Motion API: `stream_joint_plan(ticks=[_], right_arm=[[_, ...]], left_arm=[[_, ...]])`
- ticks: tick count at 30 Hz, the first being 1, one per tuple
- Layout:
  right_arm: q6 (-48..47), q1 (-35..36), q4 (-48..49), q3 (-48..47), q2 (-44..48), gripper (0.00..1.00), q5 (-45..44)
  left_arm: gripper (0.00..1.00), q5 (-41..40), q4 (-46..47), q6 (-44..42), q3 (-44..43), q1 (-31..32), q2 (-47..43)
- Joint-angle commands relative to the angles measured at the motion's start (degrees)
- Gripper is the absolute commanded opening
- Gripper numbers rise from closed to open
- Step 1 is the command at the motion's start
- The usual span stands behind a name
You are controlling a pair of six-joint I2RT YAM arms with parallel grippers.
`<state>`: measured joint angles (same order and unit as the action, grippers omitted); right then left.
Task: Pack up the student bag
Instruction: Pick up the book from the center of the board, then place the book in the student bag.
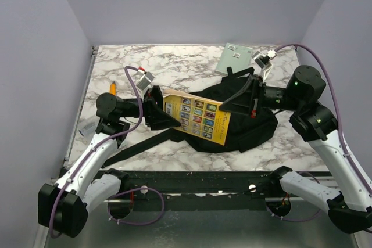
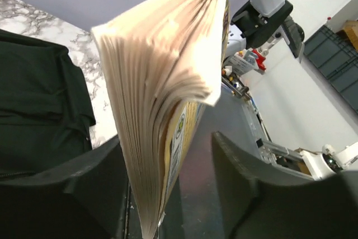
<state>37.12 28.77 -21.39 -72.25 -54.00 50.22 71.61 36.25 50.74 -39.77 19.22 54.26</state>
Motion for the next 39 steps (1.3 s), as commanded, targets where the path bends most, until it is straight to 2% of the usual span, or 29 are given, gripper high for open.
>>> stream_joint_plan(ticks=[1, 5, 8, 9, 12, 13, 15, 17, 19, 22, 27, 31, 34, 39], right_arm=[[2.25, 0.05, 5.55, 1.79, -0.9, 0.0, 2.92], [2.12, 0.01, 5.4, 3.24, -1.1, 0.01, 3.16], [1.06, 0.04, 3.69, 3.31, -1.1, 0.01, 1.93], [0.67, 0.05, 3.26, 3.31, -1.11, 0.0, 1.47], [-2.41, 0.01, -1.16, 2.14, -1.74, 0.01, -2.56], [-4.2, 0.02, -3.58, 1.1, -2.1, 0.1, -5.12], [-7.37, 0.03, -9.71, -0.9, -2.82, 0.42, -14.46], [-8.97, 0.05, -14.75, -1.79, -3.31, 0.61, -26.05], [-9.24, 0.05, -17.44, -1.5, -3.77, 0.74, -35.06], [-9.16, -0.02, -17.65, 0.99, -3.84, 0.8, -41.68], [-6.84, 0.13, -14.54, 6.97, -4.85, 0.81, -43.57], [-3.86, 1.84, -10.16, 12.19, -6.93, 0.8, -42.84], [-1.86, 7.76, -7.35, 14.04, -9.55, 0.8, -46.74], [-1.87, 23.53, -9.22, 9.61, -19.95, 0.8, -63.44]], left_arm=[[0.49, 1.05, 16.3, 14.07, 1.9, -0.49, 1.36], [0.29, -0.18, 24.23, 20.48, 2.54, -1.08, 2.79], [0.05, 0.19, 28.73, 24.37, 2.46, -1.54, 4.0], [0.0, 0.06, 30.75, 25.87, 2.66, -1.91, 4.26], [0.0, -0.51, 37.77, 31.47, 3.32, -4.0, 5.5], [0.0, -0.55, 39.54, 32.9, 3.34, -4.76, 5.94], [0.0, -0.81, 40.14, 34.35, 3.57, -6.47, 6.25], [0.0, -2.21, 38.32, 34.13, 4.42, -9.34, 5.77], [0.0, -3.63, 32.6, 31.58, 5.31, -12.67, 4.59], [0.0, -6.57, 20.79, 25.18, 6.33, -17.17, 1.64], [0.0, -16.35, -15.09, 6.49, 3.08, -21.58, -3.01], [0.0, -29.68, -41.1, -6.94, -3.21, -21.87, -2.88], [0.0, -39.65, -51.31, -13.71, -7.16, -21.78, -2.89], [0.0, -48.13, -56.44, -18.55, -8.23, -20.69, -3.09]])
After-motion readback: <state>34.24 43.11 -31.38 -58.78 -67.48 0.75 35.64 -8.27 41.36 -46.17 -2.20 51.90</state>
